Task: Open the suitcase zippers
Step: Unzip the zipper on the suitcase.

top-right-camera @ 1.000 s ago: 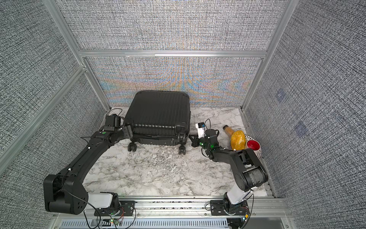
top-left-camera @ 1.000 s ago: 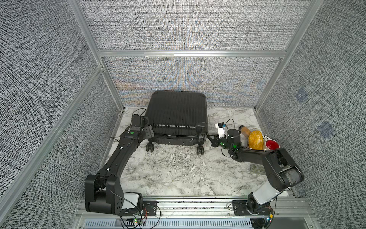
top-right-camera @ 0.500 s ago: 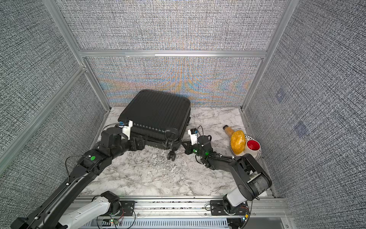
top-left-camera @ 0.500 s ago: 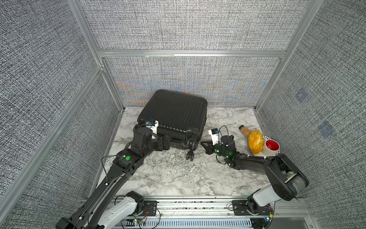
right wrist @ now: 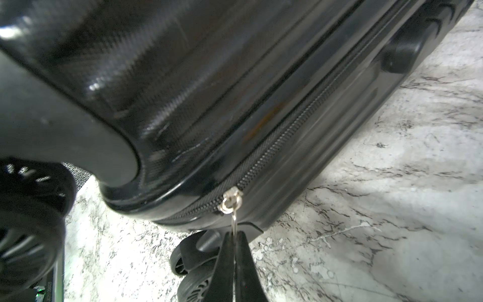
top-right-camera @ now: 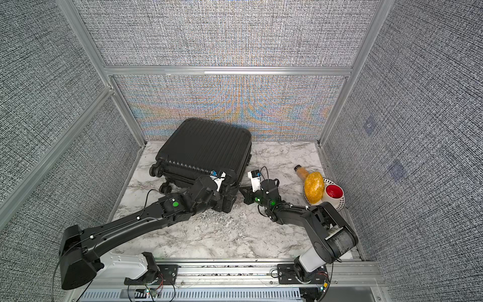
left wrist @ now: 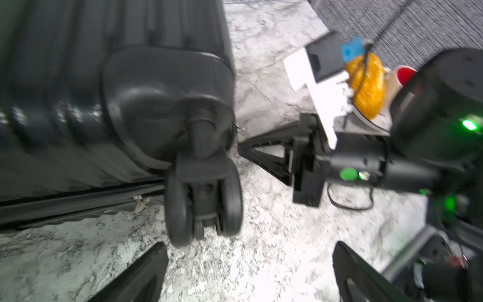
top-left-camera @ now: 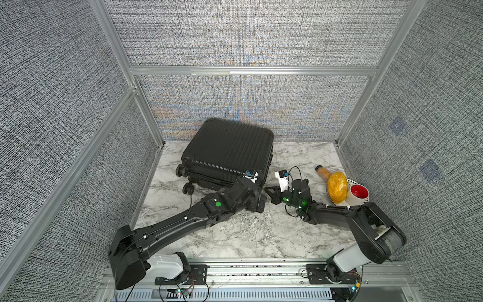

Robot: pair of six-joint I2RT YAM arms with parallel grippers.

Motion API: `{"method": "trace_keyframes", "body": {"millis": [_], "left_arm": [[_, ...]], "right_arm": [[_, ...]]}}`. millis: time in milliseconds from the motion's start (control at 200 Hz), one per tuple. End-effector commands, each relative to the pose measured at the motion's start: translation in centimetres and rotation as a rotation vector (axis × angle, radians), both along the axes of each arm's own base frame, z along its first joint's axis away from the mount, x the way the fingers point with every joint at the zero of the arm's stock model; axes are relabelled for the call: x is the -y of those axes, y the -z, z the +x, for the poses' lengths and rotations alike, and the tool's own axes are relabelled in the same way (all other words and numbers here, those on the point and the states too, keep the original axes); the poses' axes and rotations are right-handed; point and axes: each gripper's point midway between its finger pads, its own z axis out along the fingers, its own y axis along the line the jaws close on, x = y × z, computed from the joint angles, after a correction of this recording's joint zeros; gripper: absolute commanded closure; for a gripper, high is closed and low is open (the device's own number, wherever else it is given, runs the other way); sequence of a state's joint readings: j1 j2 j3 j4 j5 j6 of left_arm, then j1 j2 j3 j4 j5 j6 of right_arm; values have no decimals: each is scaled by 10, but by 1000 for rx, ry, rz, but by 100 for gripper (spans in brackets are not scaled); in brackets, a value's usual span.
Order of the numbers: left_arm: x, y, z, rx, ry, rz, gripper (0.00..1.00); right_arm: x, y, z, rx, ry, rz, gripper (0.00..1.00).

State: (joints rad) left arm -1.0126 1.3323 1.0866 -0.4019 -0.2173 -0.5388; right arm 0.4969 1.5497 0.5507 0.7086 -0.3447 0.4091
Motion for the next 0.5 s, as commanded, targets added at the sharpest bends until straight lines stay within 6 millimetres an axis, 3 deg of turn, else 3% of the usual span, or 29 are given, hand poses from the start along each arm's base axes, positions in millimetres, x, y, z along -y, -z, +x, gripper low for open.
{"method": "trace_keyframes", "body": {"millis": [0, 230, 495], "left_arm": [[-12, 7, 16, 7, -137, 54, 1], [-5, 27, 24, -24, -141, 164, 13], [-3, 37, 25, -22, -131, 169, 51]], "right_arm": [[4, 5, -1, -24, 20, -9, 100], [5, 4, -3, -20, 18, -13, 100], [13, 6, 0, -26, 46, -41, 100]]}}
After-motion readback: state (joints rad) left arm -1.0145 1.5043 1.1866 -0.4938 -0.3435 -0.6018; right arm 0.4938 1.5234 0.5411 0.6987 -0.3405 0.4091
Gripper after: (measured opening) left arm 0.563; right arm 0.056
